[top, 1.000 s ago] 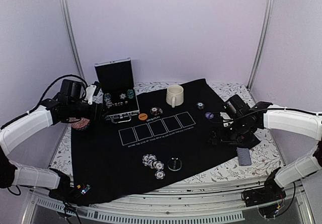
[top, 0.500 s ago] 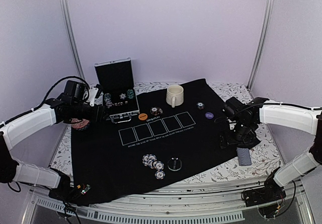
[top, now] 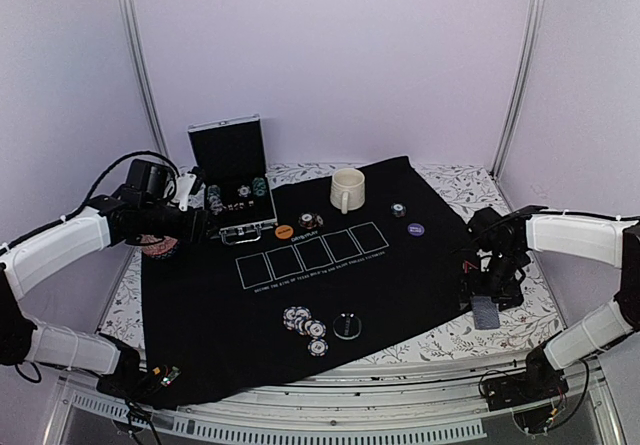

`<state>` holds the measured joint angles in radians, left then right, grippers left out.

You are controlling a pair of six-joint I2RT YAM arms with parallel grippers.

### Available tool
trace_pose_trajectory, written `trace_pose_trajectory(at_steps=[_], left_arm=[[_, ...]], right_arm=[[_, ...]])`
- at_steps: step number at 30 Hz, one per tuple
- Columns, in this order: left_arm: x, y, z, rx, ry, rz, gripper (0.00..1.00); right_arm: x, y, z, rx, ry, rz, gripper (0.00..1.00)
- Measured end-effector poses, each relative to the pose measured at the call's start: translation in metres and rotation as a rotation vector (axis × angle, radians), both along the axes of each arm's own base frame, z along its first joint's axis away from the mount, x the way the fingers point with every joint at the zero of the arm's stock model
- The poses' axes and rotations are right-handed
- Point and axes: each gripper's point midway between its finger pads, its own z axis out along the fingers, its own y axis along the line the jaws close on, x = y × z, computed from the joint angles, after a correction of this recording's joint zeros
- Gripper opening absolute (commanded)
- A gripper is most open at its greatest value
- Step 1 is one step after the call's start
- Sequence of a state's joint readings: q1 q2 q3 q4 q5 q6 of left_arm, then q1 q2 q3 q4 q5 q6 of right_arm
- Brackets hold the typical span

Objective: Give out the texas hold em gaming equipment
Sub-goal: Pick up the poker card from the poker table mat.

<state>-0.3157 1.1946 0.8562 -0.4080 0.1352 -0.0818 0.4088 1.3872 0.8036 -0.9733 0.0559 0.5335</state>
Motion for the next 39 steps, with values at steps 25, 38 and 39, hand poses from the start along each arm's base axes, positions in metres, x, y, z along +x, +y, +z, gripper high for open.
trace_pose_trajectory(at_steps=[25,38,39], left_arm=[[-0.003,-0.006,0.004,-0.025,-0.005,-0.030,0.65],[-0.003,-0.006,0.004,-0.027,-0.005,-0.033,0.65],[-0.003,-0.006,0.005,-0.028,-0.006,-0.033,0.65]], right_arm=[[-0.007,-0.001,-0.033,0.070,0.154,-0.032,0.91],[-0.007,0.001,-0.033,0.069,0.152,-0.059,0.57],[-0.008,0.000,-0.033,0.069,0.153,-0.060,0.54]])
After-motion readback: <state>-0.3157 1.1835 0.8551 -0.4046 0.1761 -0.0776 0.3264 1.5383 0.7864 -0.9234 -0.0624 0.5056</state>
